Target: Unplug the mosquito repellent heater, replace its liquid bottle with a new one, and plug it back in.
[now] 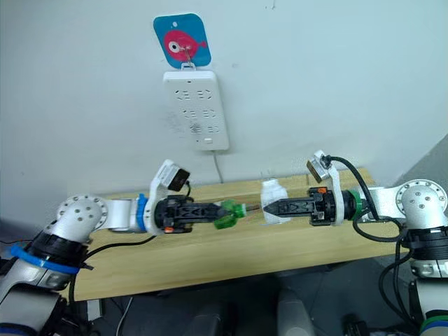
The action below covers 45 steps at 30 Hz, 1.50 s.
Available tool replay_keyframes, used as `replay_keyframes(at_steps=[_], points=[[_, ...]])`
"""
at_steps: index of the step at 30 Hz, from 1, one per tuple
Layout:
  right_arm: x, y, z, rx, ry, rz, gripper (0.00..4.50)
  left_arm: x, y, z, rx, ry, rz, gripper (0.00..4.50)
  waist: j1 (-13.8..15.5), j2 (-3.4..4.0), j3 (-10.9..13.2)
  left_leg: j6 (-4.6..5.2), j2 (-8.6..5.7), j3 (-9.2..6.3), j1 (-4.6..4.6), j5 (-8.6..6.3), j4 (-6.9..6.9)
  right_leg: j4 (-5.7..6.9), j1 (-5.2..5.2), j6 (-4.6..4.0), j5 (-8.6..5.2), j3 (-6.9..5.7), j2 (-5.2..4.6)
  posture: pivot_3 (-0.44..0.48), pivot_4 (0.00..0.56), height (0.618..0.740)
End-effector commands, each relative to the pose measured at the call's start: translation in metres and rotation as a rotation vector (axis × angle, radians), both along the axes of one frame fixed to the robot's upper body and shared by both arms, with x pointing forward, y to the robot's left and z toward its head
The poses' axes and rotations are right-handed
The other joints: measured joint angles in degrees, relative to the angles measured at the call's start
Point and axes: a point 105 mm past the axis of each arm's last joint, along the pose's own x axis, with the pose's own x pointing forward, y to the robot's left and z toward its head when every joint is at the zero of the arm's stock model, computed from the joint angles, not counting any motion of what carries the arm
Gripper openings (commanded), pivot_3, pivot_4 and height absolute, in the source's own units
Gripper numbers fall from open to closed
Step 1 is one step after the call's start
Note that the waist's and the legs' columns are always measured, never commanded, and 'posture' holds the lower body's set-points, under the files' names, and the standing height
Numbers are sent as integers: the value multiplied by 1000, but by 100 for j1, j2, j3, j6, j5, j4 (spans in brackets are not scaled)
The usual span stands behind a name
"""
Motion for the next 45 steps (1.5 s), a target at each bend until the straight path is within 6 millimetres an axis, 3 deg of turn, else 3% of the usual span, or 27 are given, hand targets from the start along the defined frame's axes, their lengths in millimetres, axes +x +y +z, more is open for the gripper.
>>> replay_keyframes(at_steps=[1, 3, 5, 9, 11, 16, 23, 28, 30, 33, 41, 43, 45], points=[[12, -14, 9, -4, -34, -91, 3000, -1, 17, 5, 18, -30, 45, 2258, 19, 0, 0, 0, 0, 1, 1, 0, 0, -1, 1, 0, 0, 3, -15, -109, 214, 740], [22, -24, -3, -78, -29, -183, 3000, -4, 25, 0, 51, -32, 67, 2258, 25, 0, 0, 0, -1, 3, 1, 0, 0, -3, 1, 0, 0, 9, -17, -108, 214, 740], [39, -40, -32, -300, -70, -320, 3000, -8, 31, -4, 72, -31, 86, 2258, 32, 0, 0, -1, -2, 4, 0, 0, -2, -3, -1, -1, 0, 13, -20, -105, 216, 740], [60, -92, -90, -742, -91, -527, 3000, -13, 29, -10, 88, -46, 92, 2258, 94, 0, 0, -2, -5, 6, 0, 0, -2, -3, -3, -1, 0, 11, -20, -85, 217, 740], [68, -115, -106, -884, -121, -589, 3000, -14, 25, -13, 79, -46, 102, 2258, 146, 1, 0, -2, -8, 19, 0, 0, -2, -1, -6, -1, 0, 15, -22, -71, 222, 740], [78, -142, -129, -1074, -158, -591, 3000, -22, 19, -16, 78, -63, 97, 2258, 172, 0, 0, -2, -4, 31, 2, 0, -1, -4, -6, -1, 1, 21, -26, -42, 225, 740], [85, -156, -147, -1157, -103, -603, 3000, -32, 20, -20, 75, -66, 117, 2258, 193, 0, 0, -2, 0, 33, 6, 0, -4, -5, -4, -3, 1, 22, -26, -10, 231, 740], [91, -160, -147, -1159, -101, -612, 3000, -38, 23, -22, 81, -61, 125, 2258, 255, -1, 1, -2, -1, 31, 6, 0, -3, -10, -1, -3, 1, 22, -27, -1, 232, 740], [92, -162, -144, -1149, -91, -624, 3727, -37, 23, -23, 76, -62, 141, 2258, 292, -1, 1, -3, -1, 30, 6, 1, -3, -10, 0, -4, 1, 22, -27, -2, 229, 740], [92, -159, -132, -1113, -104, -619, 4474, -36, 24, -22, 66, -63, 154, 2258, 306, 0, 1, -3, -1, 31, 5, 1, -3, -10, -1, -4, 1, 22, -27, -11, 227, 740], [75, -157, -76, -1059, -209, -639, 4474, -23, 20, -15, 40, -163, 269, 2258, 323, 0, 1, -4, -1, 15, 0, 0, -4, -13, 1, -4, 1, 20, -31, -46, 226, 740], [65, -150, -62, -1012, -233, -635, 4474, -21, 15, -12, 66, -271, 306, 2258, 327, 0, 1, -4, 0, 13, -1, 0, -3, -15, 2, -4, 1, 22, -33, -56, 228, 740], [61, -129, -46, -884, -289, -616, 4474, -10, 10, -12, 126, -423, 397, 2258, 324, 0, 1, -4, 1, 13, 0, 0, -3, -19, 7, -4, 1, 22, -34, -67, 231, 740]])
